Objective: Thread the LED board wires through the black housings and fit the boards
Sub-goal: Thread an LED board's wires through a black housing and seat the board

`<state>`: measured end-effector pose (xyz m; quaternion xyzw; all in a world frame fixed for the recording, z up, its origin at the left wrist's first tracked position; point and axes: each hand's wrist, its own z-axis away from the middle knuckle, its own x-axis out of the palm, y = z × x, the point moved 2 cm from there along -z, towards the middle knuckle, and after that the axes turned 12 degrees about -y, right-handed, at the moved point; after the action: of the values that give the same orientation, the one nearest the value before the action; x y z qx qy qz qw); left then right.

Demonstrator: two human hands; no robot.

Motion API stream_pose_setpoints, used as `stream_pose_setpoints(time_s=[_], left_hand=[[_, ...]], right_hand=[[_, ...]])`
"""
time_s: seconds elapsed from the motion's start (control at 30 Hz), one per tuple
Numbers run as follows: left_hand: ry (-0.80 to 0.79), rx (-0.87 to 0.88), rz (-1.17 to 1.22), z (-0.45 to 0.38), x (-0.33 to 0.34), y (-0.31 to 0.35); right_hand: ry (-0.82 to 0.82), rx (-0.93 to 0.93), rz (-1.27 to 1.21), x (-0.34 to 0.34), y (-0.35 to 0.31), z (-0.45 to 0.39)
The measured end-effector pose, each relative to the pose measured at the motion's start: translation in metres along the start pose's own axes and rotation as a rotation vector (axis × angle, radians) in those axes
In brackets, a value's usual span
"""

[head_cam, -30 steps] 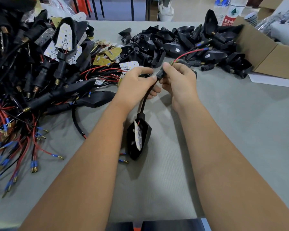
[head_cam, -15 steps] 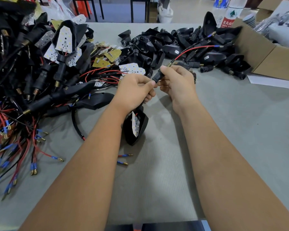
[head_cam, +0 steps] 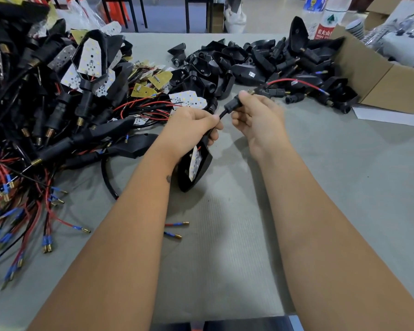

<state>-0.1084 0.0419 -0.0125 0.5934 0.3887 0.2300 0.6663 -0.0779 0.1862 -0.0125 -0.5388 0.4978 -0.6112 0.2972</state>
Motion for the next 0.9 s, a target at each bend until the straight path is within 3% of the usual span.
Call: stream_pose_setpoints(time_s=[0.13,0.33,0.47,0.7,0.9], left_hand=[[0.0,0.018,-0.024,0.0,-0.001,-0.001],[0.057,-0.009,0.18,-0.002,0.003,0.0],[0.103,0.011,0.105,-0.003,-0.001,-0.002],[0.109,0.032,0.028,-0.006,-0.002,-0.005],[0.209,-0.005,0.127,-0.006,-0.003,0.0]], right_hand=[[-0.096,0.02,0.218,0.01,0.004,0.003],[0.076,-0.034,-0.057,0.002,0.003,-0.002],[0.119,-0.036,-0.129,-0.001,0.002,-0.002],[-0.041,0.017,0.208,0.014,0.005,0.003],[0.039,0.014,-0.025,0.011,0.005,0.001]])
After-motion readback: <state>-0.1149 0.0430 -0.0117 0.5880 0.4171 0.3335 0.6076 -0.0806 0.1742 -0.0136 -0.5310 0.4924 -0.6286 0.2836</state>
